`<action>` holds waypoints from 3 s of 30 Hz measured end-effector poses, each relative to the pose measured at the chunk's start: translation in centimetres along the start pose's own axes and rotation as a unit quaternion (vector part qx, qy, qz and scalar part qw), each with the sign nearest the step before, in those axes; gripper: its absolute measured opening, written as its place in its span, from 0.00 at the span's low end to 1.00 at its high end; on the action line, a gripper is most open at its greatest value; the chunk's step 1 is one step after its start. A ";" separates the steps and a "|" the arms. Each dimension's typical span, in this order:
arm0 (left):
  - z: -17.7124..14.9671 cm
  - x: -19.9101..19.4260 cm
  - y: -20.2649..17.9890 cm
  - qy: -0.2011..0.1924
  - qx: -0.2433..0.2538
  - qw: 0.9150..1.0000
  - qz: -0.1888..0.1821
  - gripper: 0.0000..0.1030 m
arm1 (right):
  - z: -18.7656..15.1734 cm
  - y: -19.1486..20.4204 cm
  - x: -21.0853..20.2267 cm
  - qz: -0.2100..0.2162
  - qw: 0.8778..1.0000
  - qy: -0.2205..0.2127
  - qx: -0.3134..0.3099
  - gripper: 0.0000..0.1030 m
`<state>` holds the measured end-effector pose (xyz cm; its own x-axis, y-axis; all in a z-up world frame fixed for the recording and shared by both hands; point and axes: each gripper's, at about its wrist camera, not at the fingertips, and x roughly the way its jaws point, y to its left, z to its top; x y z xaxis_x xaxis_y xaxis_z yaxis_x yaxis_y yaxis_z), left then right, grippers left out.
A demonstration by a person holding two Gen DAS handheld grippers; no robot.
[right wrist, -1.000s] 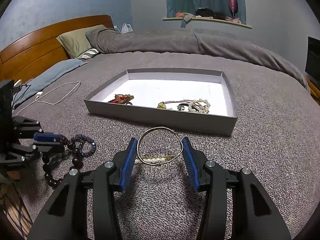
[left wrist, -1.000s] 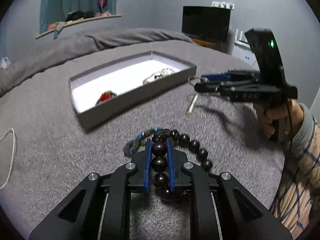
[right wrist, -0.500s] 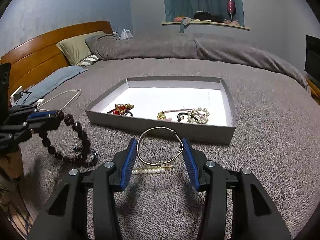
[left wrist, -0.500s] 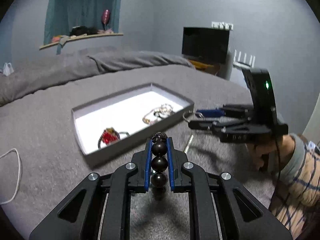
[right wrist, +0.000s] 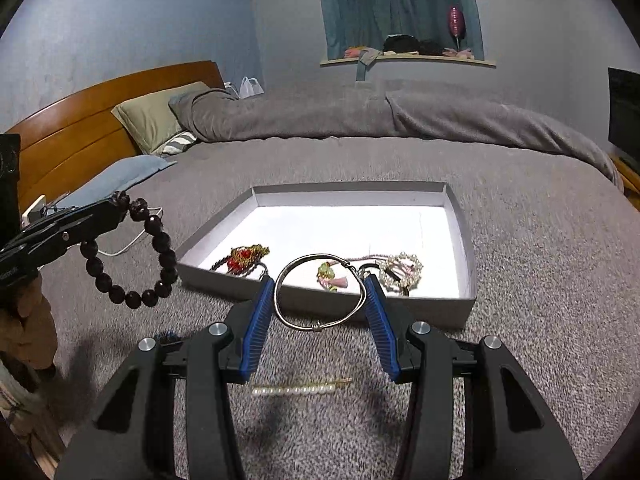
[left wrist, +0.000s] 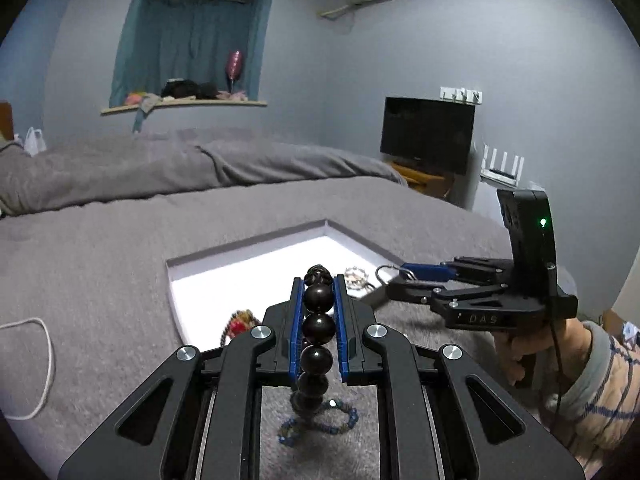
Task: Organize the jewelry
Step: 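Carry the gold hoop in the right tool into the box while the left tool carries the bead bracelet, then open the right tool to drop the gold hoop in the box while the left tool releases the bead bracelet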
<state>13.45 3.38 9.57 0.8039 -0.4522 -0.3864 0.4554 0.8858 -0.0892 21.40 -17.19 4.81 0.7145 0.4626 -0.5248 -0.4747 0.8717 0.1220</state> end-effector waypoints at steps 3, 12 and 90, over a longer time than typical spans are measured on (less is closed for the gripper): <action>0.4 0.3 0.2 -0.007 -0.001 1.000 0.001 0.14 | 0.4 -0.2 0.7 -0.003 1.000 0.001 0.002 0.45; 1.6 2.8 2.4 -0.017 -0.045 0.999 -0.002 0.15 | 1.5 -1.9 2.2 -0.014 1.000 -0.007 0.025 0.45; -1.0 9.0 5.9 0.067 -0.062 0.989 0.120 0.93 | 1.9 -2.4 6.8 -0.069 0.998 0.012 0.004 0.95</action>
<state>22.96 4.61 4.69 0.8216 -0.2161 -0.5276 0.2002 0.9758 -0.0880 28.37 -15.83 2.52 0.7603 0.3340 -0.5571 -0.3682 0.9282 0.0539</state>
